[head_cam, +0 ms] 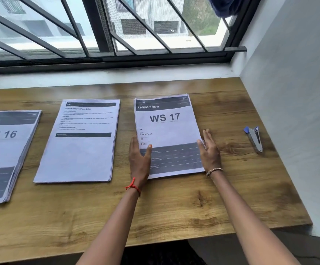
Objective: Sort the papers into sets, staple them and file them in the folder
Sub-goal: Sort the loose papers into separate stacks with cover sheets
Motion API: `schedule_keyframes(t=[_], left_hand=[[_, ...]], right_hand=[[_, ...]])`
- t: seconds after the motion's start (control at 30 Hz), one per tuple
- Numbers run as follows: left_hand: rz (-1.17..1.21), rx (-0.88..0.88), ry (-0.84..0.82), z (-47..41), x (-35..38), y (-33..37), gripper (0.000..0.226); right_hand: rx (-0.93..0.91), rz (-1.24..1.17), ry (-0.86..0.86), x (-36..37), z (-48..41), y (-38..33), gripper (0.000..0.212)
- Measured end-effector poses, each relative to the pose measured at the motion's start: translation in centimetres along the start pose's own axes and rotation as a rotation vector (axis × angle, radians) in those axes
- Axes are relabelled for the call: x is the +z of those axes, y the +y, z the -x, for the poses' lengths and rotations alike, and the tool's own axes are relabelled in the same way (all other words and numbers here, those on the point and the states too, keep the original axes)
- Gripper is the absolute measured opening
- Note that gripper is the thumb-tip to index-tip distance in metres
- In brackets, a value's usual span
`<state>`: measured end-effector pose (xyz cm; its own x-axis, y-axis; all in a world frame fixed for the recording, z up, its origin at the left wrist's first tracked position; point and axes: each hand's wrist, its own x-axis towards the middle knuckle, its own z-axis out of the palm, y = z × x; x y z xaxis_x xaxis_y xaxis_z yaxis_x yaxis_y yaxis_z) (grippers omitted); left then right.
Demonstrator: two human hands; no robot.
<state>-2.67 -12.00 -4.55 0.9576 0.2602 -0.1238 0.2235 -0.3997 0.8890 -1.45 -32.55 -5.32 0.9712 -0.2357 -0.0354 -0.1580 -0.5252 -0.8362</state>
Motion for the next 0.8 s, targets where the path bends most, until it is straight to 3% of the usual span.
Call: schedule_keyframes(t=[0.1, 0.3, 0.5, 0.7, 0.8], left_hand=[[-0.049, 0.033, -0.044, 0.3, -0.3, 0.0, 0.069], [-0.138, 0.075, -0.084, 0.4, -0.4, -0.3, 0.078], [-0.140, 0.064, -0.065, -0.1, -0.8, -0.2, 0.079], [-0.124, 0.021, -0.063, -1.4, -1.3, -0.3, 0.069], [-0.107, 0.044, -0.015, -1.7, -1.3, -0.3, 0.057]], right_hand=[[-0.054, 0.133, -0.099, 0.2, 0.2, 0.0, 0.053], [-0.032, 0.223, -0.105, 1.0, 0.5, -0.1, 0.060], [0.010, 0.179, 0.091, 0.5, -0.9, -1.1, 0.058], [0.013, 0.239, 0.031, 0.8, -3.4, -1.7, 0.054], [0.032, 0.220, 0.140, 1.0, -4.1, -2.0, 0.051]])
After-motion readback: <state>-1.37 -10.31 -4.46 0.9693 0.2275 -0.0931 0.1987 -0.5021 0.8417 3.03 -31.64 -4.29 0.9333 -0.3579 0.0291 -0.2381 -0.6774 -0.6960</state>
